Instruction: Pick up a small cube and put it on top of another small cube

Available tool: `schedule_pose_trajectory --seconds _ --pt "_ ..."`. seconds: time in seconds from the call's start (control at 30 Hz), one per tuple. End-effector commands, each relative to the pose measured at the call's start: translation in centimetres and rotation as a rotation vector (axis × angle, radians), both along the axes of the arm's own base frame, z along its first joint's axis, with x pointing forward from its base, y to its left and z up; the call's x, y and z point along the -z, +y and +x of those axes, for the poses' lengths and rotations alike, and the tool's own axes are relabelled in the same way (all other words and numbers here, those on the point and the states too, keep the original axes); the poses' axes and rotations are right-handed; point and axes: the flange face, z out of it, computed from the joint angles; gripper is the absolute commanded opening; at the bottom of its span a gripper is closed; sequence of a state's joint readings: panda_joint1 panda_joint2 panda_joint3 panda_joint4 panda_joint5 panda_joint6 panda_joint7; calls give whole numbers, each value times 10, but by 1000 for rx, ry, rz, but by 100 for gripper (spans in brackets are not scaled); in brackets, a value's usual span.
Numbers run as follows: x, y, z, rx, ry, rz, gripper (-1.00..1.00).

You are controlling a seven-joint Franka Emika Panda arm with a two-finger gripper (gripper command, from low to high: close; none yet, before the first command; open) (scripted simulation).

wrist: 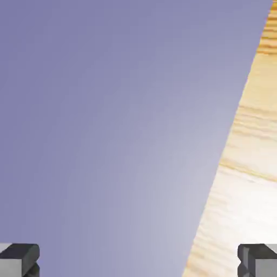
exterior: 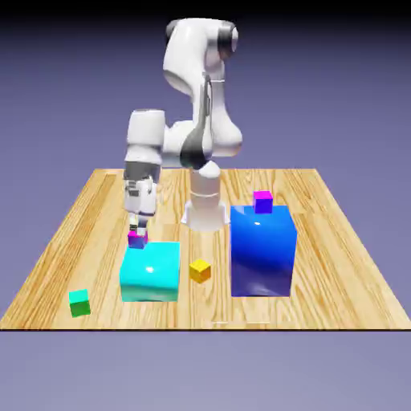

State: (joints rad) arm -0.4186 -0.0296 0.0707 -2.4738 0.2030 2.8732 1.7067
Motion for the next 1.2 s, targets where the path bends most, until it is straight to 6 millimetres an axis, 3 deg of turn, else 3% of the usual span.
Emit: schedule_pose_trajectory --seconds 0.0,0.3,0.6,0.67,0.83,0.87,0.9,1.07,1.17 --pt "7 -6 2 55 8 32 0" --pt "74 -90 -1 621 79 305 0" --pt "151 -168 -26 1205 147 566 0" --pt "158 -175 -29 1257 153 588 0" --pt "227 -170 -18 1257 153 588 0" --pt "227 -170 -18 1257 153 588 -100" --pt "227 -170 -18 1257 153 588 -100" --pt "158 -175 -29 1257 153 588 -100" --pt "118 -118 1 1002 214 561 -100"
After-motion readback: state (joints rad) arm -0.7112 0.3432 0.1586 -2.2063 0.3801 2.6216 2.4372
